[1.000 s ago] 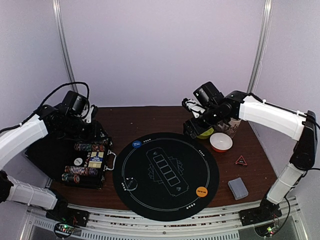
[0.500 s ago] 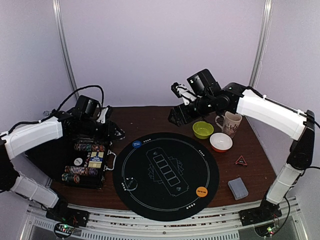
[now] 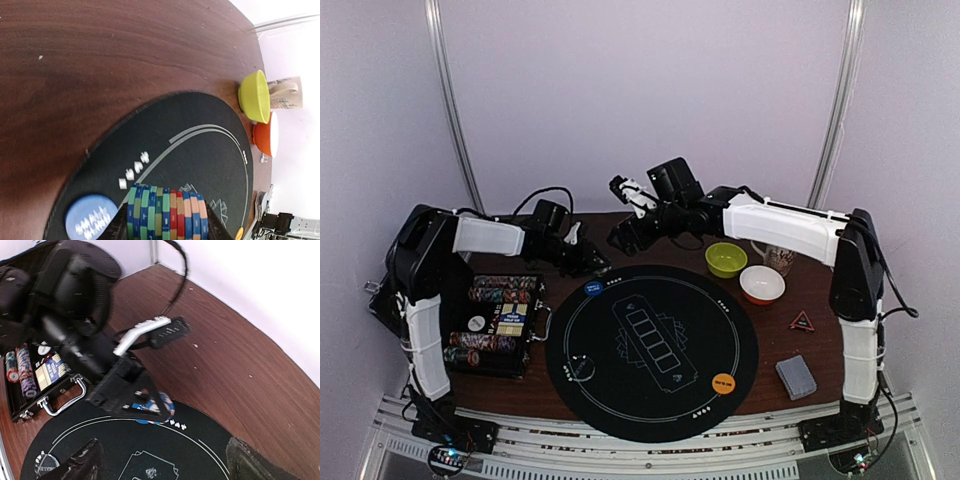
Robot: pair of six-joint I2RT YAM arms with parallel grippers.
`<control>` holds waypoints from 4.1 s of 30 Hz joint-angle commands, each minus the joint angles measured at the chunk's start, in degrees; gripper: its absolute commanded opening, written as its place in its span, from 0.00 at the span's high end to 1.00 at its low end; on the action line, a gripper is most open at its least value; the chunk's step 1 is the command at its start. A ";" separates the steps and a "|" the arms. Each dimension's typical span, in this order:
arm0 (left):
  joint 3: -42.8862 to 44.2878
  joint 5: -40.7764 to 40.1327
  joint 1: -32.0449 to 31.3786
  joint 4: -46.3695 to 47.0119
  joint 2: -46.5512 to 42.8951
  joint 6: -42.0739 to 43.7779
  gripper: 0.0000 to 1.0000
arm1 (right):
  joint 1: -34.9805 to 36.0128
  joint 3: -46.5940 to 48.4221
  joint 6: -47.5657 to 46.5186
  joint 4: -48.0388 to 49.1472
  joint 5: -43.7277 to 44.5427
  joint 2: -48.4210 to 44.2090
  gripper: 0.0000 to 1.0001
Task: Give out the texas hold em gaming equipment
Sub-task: Pass from the left arm to the right
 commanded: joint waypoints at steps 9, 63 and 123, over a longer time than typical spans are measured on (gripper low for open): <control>12.15 5.58 0.00 6.83 14.43 -3.71 1.00 | -7.84 0.11 -9.70 8.54 -17.19 11.46 0.19; 11.53 17.54 0.05 10.69 21.34 -6.36 1.00 | -7.99 8.51 -10.00 15.66 -24.53 26.26 0.25; 3.89 15.73 2.19 18.77 20.16 -13.20 0.77 | -11.59 -10.84 55.29 40.07 -21.68 18.97 0.37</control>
